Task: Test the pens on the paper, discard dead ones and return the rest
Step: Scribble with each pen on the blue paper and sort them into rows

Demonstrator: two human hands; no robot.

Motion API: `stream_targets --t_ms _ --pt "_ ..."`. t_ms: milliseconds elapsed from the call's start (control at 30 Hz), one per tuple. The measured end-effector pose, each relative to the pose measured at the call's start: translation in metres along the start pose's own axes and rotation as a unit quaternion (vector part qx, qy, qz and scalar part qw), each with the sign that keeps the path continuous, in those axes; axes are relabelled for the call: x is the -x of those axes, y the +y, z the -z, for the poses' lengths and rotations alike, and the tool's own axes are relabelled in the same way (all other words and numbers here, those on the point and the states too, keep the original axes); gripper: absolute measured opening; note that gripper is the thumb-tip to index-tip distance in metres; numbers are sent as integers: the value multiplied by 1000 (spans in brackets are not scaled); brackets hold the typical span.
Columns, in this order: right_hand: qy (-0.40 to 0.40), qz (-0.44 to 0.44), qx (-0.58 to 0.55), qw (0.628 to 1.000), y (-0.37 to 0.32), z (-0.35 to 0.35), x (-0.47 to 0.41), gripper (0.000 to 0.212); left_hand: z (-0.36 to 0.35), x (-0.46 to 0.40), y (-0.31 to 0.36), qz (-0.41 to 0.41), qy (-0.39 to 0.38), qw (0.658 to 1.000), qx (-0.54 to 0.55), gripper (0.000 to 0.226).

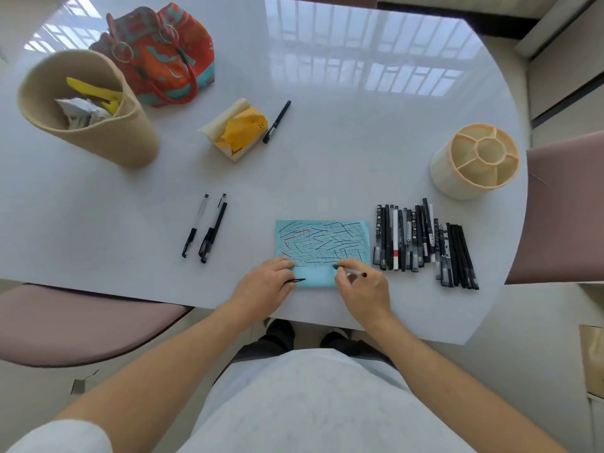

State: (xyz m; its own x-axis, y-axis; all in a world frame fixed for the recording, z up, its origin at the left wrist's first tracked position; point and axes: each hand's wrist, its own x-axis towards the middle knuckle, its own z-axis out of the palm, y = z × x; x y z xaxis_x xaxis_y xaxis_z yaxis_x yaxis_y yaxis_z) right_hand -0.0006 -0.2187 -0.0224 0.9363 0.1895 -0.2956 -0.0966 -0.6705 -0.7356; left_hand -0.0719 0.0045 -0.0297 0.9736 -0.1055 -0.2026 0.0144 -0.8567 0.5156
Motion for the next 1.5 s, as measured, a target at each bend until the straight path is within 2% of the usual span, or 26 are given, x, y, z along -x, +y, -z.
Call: stream_targets --t_ms 200,400,533,600,667,767,833,1133,1300,1500 --pt "27 -19 -28 999 9 17 -4 10 0 -1 0 8 -2 1000 4 23" --pt "-36 43 16 998 -1 1 2 11 2 -1 2 26 -15 1000 5 25" --pt "-13 4 43 999 5 13 -3 10 3 -1 4 36 -30 999 12 26" --pt "-12 -19 -15 1000 3 20 -3 10 4 -2 5 45 -25 998 25 26" --pt "-19 -44 -120 992 -7 23 0 11 6 -3 9 63 -2 996 64 23" --pt "-39 -59 -275 959 -24 21 4 6 14 -3 17 71 25 990 116 18" --pt "-65 -59 -321 943 -31 19 5 5 18 -1 20 65 24 989 127 18" --pt "-164 -58 -301 938 -50 10 3 3 32 9 26 58 18 988 140 20" --pt "-168 -72 -324 928 -66 -7 1 11 41 15 21 62 63 990 110 18" --pt "-180 -98 -319 925 -105 -41 -14 14 57 26 0 119 110 983 86 16"
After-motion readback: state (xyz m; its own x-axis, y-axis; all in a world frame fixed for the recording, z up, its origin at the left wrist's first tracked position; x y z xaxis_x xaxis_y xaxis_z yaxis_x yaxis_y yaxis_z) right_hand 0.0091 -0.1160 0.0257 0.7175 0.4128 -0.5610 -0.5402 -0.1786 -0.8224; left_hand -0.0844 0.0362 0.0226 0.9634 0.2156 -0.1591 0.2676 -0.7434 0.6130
